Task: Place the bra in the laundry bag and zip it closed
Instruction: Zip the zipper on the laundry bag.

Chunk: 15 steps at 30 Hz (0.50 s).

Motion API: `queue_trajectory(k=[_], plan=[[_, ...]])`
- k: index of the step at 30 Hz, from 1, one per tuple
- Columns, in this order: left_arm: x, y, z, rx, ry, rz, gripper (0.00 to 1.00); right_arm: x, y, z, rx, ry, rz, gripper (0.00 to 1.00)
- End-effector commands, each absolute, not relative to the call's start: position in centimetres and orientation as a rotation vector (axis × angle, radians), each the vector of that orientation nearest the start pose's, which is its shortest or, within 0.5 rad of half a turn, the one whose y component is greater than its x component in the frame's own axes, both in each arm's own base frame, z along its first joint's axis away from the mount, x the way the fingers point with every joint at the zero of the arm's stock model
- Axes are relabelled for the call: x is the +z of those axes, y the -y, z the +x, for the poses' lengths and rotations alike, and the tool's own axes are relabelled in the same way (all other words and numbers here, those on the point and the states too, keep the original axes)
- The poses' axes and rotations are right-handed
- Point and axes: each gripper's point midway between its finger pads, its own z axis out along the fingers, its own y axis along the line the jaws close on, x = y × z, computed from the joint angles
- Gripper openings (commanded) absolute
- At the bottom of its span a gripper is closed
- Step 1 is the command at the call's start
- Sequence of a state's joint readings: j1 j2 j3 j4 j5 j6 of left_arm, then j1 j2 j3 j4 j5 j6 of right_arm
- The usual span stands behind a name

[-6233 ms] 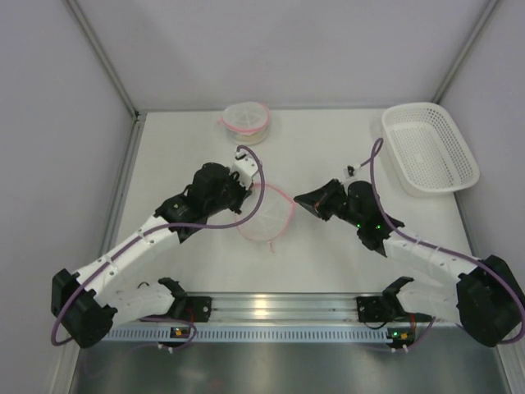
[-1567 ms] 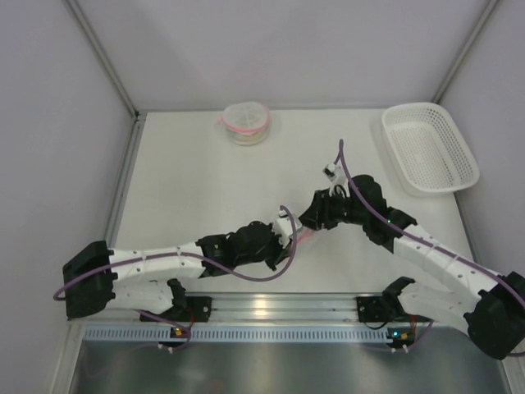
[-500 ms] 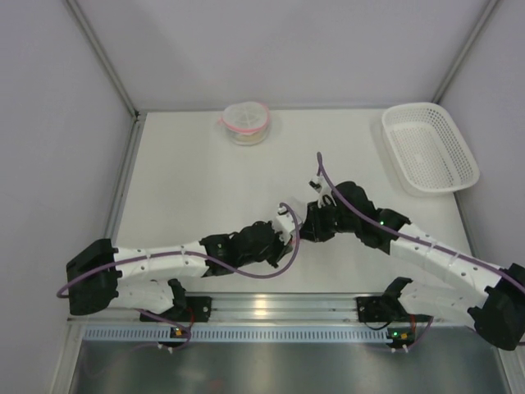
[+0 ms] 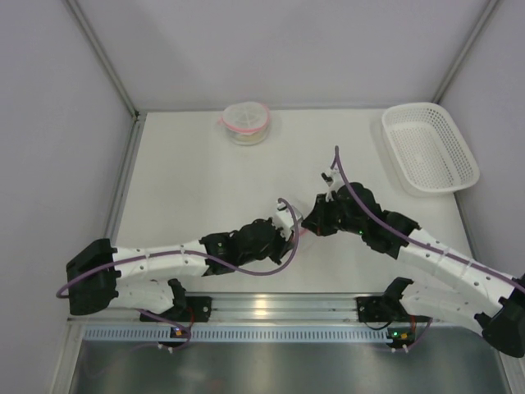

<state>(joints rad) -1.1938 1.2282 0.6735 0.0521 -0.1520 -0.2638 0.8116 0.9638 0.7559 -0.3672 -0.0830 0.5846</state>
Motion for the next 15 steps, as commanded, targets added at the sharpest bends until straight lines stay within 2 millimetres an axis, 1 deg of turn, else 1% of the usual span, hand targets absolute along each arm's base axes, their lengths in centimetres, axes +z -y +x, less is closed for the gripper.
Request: queue_trajectory(k=[1, 2, 4, 8, 10, 11, 12, 14, 15], plan=[[14.5, 34.3, 16.0, -0.721, -1.942, 0.808, 0.00, 20.0, -24.5, 20.0, 0.816, -2.185, -0.235, 0.00], [14.8, 34.4, 16.2, -0.724, -1.951, 0.776, 0.00, 19.8, -24.2, 20.4, 0.788, -2.184, -0.208, 0.00], [15.2, 34.5, 16.7, -0.716, -1.962, 0.732, 0.00, 19.9, -24.1, 20.7, 0.785, -2.175, -0.175, 0.00], [17.0, 36.1, 17.0, -0.759, -1.958, 0.700, 0.00, 21.3, -25.0, 21.5, 0.823, -2.087, -0.121, 0.00], [17.0, 36.5, 16.8, -0.764, -1.971, 0.722, 0.00, 22.2, -25.3, 21.8, 0.821, -2.048, -0.118, 0.00], [17.3, 36.7, 16.8, -0.761, -1.980, 0.735, 0.00, 22.4, -25.6, 21.8, 0.804, -2.038, -0.123, 0.00], [16.9, 36.7, 16.6, -0.750, -2.002, 0.752, 0.00, 22.9, -25.6, 21.9, 0.799, -2.024, -0.120, 0.00], [17.0, 37.4, 16.5, -0.755, -2.017, 0.773, 0.00, 23.6, -25.9, 22.0, 0.795, -1.993, -0.114, 0.00], [16.7, 37.3, 16.5, -0.741, -2.037, 0.777, 0.00, 24.0, -26.1, 22.0, 0.802, -1.979, -0.120, 0.00]])
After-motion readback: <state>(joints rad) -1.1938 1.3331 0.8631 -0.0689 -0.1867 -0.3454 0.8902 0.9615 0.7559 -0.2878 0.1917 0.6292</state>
